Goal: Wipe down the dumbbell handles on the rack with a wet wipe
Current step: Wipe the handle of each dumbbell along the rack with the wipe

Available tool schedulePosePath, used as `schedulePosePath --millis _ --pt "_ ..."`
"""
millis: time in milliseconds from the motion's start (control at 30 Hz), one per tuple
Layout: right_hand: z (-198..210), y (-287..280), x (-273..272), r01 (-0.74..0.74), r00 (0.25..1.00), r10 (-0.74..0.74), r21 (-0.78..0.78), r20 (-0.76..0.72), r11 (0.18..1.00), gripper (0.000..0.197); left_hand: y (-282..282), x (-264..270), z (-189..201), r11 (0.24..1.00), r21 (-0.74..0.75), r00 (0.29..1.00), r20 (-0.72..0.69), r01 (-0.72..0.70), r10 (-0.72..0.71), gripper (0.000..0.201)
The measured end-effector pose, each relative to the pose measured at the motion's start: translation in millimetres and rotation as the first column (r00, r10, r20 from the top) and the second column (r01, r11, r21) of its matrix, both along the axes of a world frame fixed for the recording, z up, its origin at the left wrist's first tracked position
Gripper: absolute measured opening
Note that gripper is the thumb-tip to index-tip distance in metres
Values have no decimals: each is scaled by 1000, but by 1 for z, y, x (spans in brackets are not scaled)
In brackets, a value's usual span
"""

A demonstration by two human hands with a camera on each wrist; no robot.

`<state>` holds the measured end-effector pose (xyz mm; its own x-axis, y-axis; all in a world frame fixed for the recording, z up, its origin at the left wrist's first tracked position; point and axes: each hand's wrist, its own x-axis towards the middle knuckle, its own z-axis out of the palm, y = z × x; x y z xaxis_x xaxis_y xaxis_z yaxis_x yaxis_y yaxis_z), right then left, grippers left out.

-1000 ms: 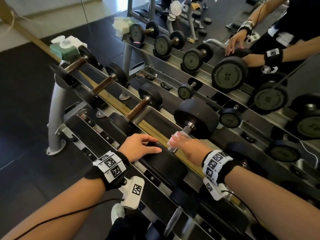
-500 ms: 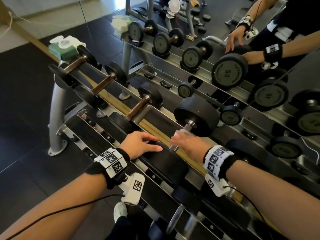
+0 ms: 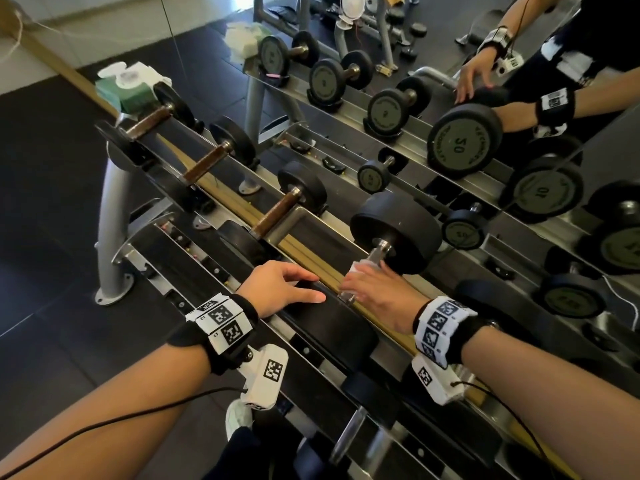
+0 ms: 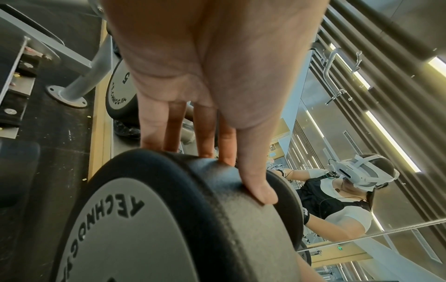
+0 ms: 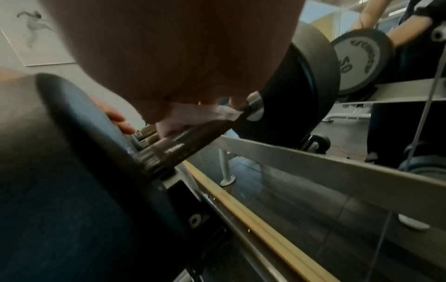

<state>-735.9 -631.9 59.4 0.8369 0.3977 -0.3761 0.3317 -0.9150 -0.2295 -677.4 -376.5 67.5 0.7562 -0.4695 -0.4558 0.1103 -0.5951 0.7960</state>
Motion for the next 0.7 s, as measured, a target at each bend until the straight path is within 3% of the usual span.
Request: schedulePosePath --millis 133,267,367,433,567,700 --pt "4 -12 16 28 989 -28 0 -148 1000 47 0 -2 3 1000 0 1000 -13 -11 11 39" --pt "8 -11 32 42 998 -48 -116 -48 992 45 0 -4 7 1000 -7 1000 -19 -17 16 41" --pt "3 6 17 78 995 -78 -9 60 997 32 0 -5 7 1000 -10 1000 -20 -24 24 42" --pt "-3 14 2 9 993 -15 46 119 999 25 1 -5 7 999 -18 999 -22 -33 33 41" --pt "-3 1 11 42 999 -43 101 7 994 34 1 -4 6 1000 -13 1000 -18 -21 21 42" --pt "9 -8 31 142 984 -150 -90 -95 986 65 0 -3 8 1000 -3 999 -30 -15 15 42"
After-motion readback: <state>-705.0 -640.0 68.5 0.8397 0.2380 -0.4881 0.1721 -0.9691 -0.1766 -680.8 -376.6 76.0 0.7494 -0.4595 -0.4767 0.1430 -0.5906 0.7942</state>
